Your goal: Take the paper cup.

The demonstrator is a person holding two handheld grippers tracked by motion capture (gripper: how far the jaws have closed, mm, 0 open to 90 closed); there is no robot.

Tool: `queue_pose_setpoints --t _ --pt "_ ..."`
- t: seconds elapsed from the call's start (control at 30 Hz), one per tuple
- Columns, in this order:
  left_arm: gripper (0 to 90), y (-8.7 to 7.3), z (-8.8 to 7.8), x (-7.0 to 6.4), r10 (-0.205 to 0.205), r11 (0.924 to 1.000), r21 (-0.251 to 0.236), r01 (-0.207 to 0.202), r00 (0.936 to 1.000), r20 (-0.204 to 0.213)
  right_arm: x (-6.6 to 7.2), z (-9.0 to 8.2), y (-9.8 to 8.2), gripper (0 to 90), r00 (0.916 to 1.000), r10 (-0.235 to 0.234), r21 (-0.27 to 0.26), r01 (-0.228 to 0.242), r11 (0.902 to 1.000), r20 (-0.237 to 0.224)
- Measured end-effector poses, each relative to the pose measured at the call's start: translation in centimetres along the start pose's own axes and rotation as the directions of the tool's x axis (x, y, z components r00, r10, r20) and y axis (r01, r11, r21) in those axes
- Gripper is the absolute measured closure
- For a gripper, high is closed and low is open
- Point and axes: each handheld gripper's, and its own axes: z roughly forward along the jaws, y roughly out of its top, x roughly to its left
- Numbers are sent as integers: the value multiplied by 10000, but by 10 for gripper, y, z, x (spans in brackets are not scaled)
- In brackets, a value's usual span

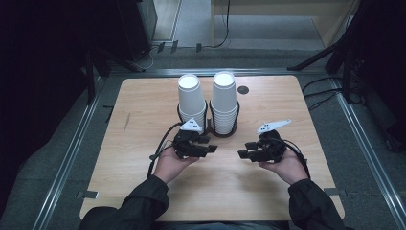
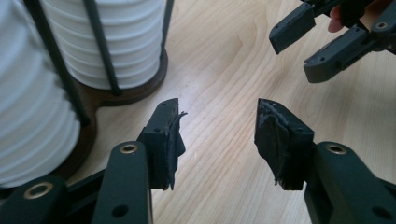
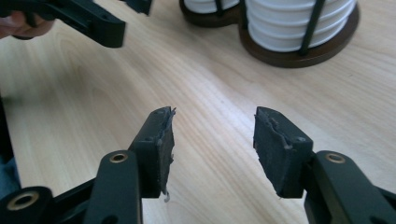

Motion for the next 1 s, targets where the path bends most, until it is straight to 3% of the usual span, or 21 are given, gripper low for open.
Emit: queue_pose_setpoints --t 0.1,0.2,0.33,0.5,0.7,0.87,1.0 --pt "540 1 -1 4 -110 9999 -3 110 9999 -66 -2 -1 2 479 9999 -100 -119 101 9999 79" --pt "577 3 -2 6 -105 9999 -23 105 9998 -195 -3 1 4 423 9994 -251 -233 256 9994 232" --pt "631 4 -12 7 156 9990 -403 -196 9951 -981 -5 3 12 399 9994 -197 -453 210 9988 289" --pt "745 9 -20 13 -423 9973 -629 377 9963 -745 -5 -1 18 406 9989 -374 -583 389 9975 271" --pt "815 16 -16 11 -230 9993 -303 200 9947 -1003 -6 0 25 378 9962 -530 -402 558 9976 691" --pt "858 29 -11 9 -200 9997 -177 181 9934 -1128 -8 -3 37 357 9971 -474 -463 502 9977 588" --pt "886 41 -3 7 -266 9996 -158 247 9902 -1368 -8 -7 46 343 9955 -552 -467 588 9972 764"
